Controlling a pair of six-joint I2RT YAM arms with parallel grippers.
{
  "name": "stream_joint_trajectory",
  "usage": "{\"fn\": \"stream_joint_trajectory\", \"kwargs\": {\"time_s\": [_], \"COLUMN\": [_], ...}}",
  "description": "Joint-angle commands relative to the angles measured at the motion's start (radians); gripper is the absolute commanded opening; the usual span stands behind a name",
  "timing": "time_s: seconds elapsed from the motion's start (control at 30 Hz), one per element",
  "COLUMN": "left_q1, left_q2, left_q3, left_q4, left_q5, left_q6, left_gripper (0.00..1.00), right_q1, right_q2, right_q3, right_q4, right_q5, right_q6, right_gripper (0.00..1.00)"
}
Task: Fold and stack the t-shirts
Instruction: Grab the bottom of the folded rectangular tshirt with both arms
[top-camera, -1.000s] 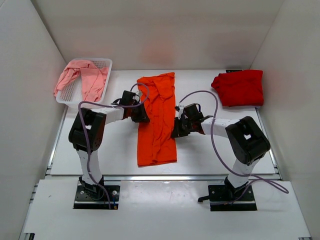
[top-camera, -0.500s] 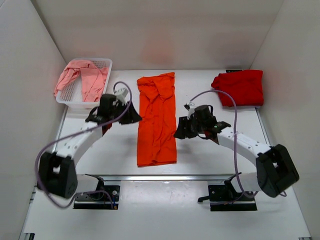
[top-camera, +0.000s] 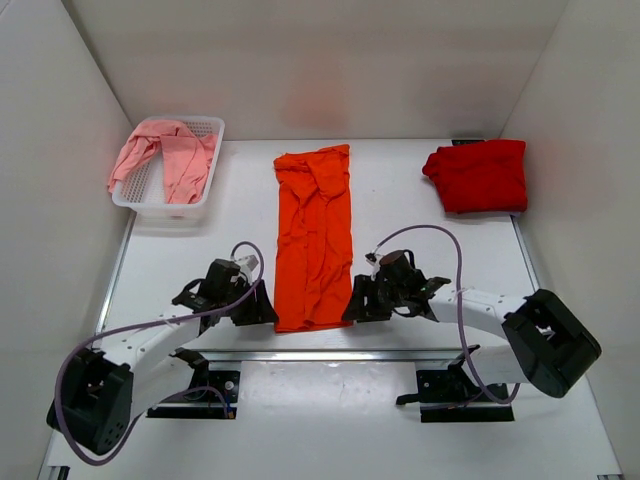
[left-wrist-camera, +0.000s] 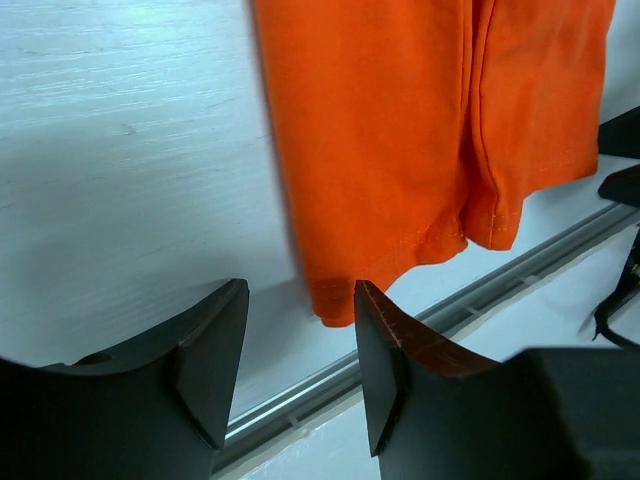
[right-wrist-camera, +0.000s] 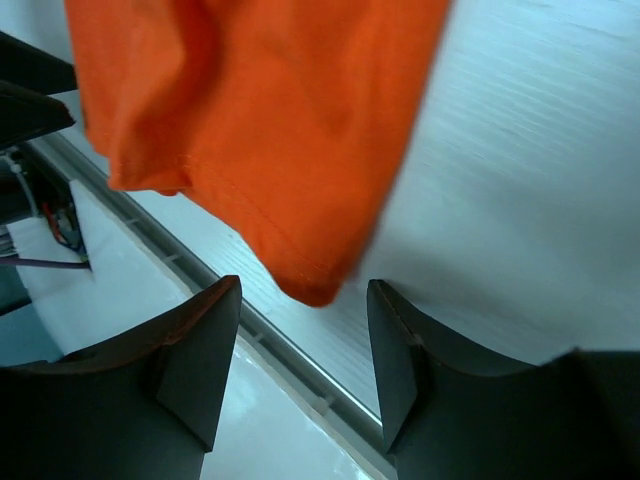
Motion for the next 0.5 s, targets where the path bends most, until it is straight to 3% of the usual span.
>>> {"fn": "stream_joint_trajectory", "kwargs": {"time_s": [0.0, 0.2, 0.23, 0.27, 0.3, 0.33, 0.4, 0.47], "left_q1": [-0.003, -0.064, -0.086, -0.099, -0.122, -0.135, -0.132, -0.130], "left_q2": [-0.055, -0.009, 0.011, 0.020, 0.037, 0.060, 0.055, 0.019], "left_q3": [-0.065, -0.083, -0.082, -0.080, -0.077, -0.072, -0.078, -0.086], "left_q4": [0.039, 0.149, 0.169, 0.175, 0.173, 0.163, 0.128, 0.056], "left_q5": [-0.029, -0.023, -0.026, -0.026, -0.024, -0.015, 0.000, -0.004], "left_q6": [-0.091, -0.167, -0.172, -0.178, -0.175, -0.172, -0.143, -0.129], "left_gripper": [0.58, 0.57, 0.57, 0.56, 0.43, 0.22, 0.00, 0.00], "right_q1": [0.040, 0.068, 0.081, 0.077, 0.082, 0.083, 0.098, 0.123], "right_q2": [0.058, 0.167, 0.186, 0.198, 0.204, 0.201, 0.197, 0.172], "right_q3": [0.001, 0.050, 0.056, 0.061, 0.059, 0.061, 0.062, 0.069], "right_q4": [0.079, 0.107, 0.099, 0.096, 0.099, 0.090, 0.065, -0.004], "right_q5": [0.017, 0.000, 0.003, -0.002, -0.011, -0.012, -0.031, -0.017], "right_q6": [0.049, 0.049, 0.048, 0.046, 0.048, 0.052, 0.055, 0.046], "right_gripper": [0.52, 0.49, 0.46, 0.35, 0.23, 0.01, 0.00, 0.00]}}
